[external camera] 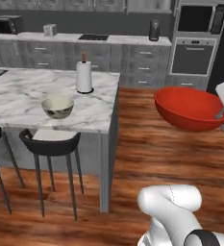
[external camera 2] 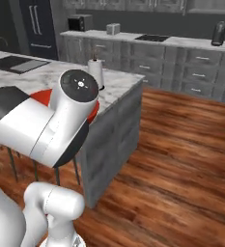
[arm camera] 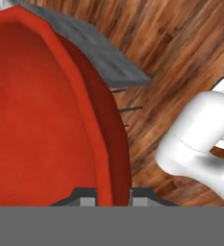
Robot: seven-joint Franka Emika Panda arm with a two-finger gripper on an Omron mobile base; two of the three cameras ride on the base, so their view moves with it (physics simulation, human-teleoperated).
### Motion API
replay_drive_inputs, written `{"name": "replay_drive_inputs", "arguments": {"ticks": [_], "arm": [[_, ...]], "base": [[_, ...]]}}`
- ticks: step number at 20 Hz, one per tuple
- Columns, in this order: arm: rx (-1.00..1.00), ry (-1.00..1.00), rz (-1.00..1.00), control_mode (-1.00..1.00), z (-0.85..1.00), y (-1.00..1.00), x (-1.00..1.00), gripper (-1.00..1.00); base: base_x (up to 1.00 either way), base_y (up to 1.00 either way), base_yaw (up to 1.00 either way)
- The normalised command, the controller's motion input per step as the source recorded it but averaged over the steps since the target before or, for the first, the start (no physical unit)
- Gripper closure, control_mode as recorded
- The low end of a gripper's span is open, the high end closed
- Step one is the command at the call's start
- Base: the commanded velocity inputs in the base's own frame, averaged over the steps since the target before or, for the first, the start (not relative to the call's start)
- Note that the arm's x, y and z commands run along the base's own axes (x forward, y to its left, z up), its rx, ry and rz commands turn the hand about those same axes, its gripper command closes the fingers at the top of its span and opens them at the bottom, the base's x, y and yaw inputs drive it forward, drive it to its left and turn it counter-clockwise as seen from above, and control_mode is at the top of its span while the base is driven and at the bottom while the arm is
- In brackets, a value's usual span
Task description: Pick up the bowls from the cabinet and place each bowl in front of a stool on the dining counter.
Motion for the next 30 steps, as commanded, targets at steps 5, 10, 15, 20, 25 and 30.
{"name": "replay_drive_inputs", "arguments": {"ticks": [5, 10, 15, 20, 25, 30], "arm": [[0.0, 0.0, 0.0, 1.0, 0.0, 0.0, 0.0, 1.0], [0.0, 0.0, 0.0, 1.0, 0.0, 0.0, 0.0, 1.0], [0.0, 0.0, 0.0, 1.0, 0.0, 0.0, 0.0, 1.0], [0.0, 0.0, 0.0, 1.0, 0.0, 0.0, 0.0, 1.0], [0.0, 0.0, 0.0, 1.0, 0.0, 0.0, 0.0, 1.0], [0.0, 0.0, 0.0, 1.0, 0.0, 0.0, 0.0, 1.0]], "base": [[-0.6, 1.0, -0.47], [-0.97, 1.0, -0.24], [-0.65, 1.0, -0.12], [-0.05, 1.0, -0.23], [0.14, 1.0, -0.3], [0.51, 1.0, -0.21]]}}
